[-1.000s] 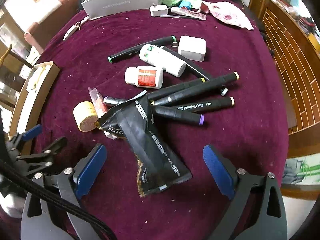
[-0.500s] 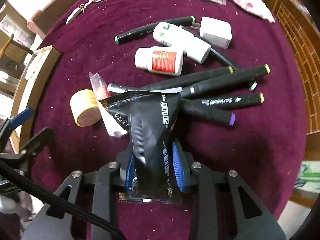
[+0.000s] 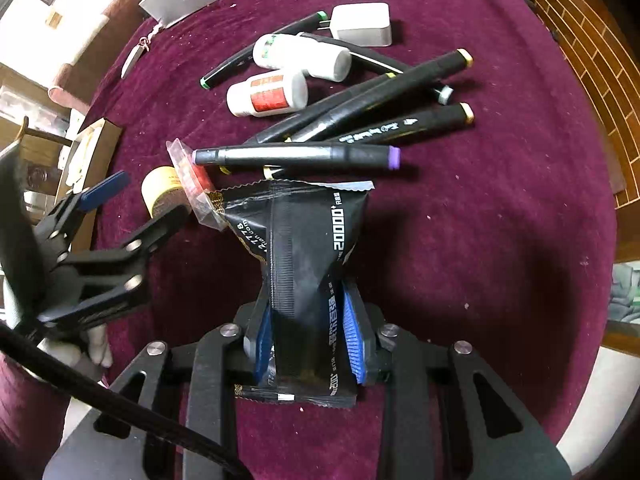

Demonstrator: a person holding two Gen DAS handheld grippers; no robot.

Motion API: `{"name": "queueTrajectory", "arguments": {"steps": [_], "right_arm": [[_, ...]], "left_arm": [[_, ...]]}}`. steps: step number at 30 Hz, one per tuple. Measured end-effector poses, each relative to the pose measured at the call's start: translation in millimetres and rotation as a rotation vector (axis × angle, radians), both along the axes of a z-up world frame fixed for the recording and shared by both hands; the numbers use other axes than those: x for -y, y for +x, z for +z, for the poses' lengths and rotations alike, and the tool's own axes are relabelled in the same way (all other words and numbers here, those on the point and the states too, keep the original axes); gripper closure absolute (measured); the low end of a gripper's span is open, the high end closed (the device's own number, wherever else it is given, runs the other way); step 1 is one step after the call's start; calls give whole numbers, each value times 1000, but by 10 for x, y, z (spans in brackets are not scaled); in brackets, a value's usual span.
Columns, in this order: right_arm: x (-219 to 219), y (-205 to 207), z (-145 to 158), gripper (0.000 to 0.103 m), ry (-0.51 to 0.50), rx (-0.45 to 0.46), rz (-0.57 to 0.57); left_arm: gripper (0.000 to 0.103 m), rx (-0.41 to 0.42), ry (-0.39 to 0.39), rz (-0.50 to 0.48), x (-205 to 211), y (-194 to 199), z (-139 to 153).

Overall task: Organize objects
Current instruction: 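Grasp the black foil pouch with the right gripper while the left gripper grasps the yellow tape roll, then carry the tape roll and black pouch over the tray and open both grippers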

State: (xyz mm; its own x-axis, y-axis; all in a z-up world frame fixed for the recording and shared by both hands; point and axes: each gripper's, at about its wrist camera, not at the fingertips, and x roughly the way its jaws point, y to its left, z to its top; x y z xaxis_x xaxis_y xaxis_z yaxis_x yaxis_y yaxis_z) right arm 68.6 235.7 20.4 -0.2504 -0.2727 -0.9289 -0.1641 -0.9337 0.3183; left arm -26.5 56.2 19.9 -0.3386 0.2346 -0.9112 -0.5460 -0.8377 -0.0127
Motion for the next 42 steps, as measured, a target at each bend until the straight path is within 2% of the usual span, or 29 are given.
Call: {"name": "queueTrajectory", "arguments": {"steps": [3,6,11,14,18,23,28,33,37,42], "right_arm": [[-12,43,31,75,-4,-9,-6],[-13,73,72,75,-13,-19,-6],[75,86,188,75,-58,-51,13],[172,65,239,75,-102,-62,34],[379,-17,293,75,-181,-70,67],[846,-153,406,75,-255,-75,122],[1421,-345,632,75,-300,-100,172],[2080,-624,747,75,-319,-108,214],[2525,-850,696,74,-331,-95,219],[2925,-1110,491,74,-337,-41,186]], "left_arm": [[76,31,38,52,67,-19,14],[76,24,35,90,164,35,65],[76,0,64,154,434,211,319],[75,-23,120,207,725,350,571],[75,-56,154,272,1165,457,859],[75,-73,191,371,1842,421,1044],[75,-75,190,441,2502,237,1006],[75,-54,192,457,2992,32,869],[75,-34,193,441,3238,-137,774],[75,1,198,398,3346,-366,590]]}}
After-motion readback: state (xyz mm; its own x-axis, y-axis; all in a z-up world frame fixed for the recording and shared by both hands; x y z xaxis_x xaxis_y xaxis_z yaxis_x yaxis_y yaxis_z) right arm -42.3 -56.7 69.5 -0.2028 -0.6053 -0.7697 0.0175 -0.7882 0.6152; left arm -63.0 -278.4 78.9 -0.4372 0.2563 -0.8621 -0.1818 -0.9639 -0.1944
